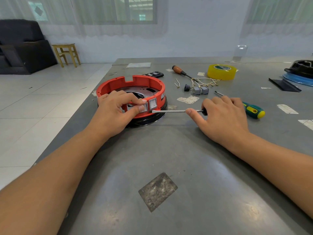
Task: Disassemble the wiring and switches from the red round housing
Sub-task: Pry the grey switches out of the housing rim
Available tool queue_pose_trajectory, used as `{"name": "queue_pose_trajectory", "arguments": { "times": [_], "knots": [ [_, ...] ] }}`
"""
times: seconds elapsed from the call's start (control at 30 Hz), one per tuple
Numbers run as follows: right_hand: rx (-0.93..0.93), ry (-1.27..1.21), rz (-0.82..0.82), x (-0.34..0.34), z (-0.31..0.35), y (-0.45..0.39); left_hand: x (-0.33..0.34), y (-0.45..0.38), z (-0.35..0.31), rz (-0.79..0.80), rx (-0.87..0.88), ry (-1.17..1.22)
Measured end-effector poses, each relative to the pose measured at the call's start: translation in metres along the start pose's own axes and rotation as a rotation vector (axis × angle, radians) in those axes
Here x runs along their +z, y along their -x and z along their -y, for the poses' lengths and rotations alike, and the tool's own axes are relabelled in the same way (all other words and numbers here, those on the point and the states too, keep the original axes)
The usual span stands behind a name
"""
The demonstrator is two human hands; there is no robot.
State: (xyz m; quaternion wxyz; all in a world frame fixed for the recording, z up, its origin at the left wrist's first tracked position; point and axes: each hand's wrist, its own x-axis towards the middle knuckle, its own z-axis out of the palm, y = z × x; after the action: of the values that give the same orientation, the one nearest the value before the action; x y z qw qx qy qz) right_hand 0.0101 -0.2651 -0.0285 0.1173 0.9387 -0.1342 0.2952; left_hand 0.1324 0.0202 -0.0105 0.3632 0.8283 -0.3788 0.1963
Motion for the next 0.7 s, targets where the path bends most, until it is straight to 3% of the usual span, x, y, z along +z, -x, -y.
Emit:
{"name": "queue_pose_trajectory", "arguments": {
  "times": [0.7],
  "knots": [
    [-0.026,0.076,-0.045,-0.0098,0.0069,0.0,-0.0005,-0.0015,-0.0051,0.025,-0.059,0.001]
  ]
}}
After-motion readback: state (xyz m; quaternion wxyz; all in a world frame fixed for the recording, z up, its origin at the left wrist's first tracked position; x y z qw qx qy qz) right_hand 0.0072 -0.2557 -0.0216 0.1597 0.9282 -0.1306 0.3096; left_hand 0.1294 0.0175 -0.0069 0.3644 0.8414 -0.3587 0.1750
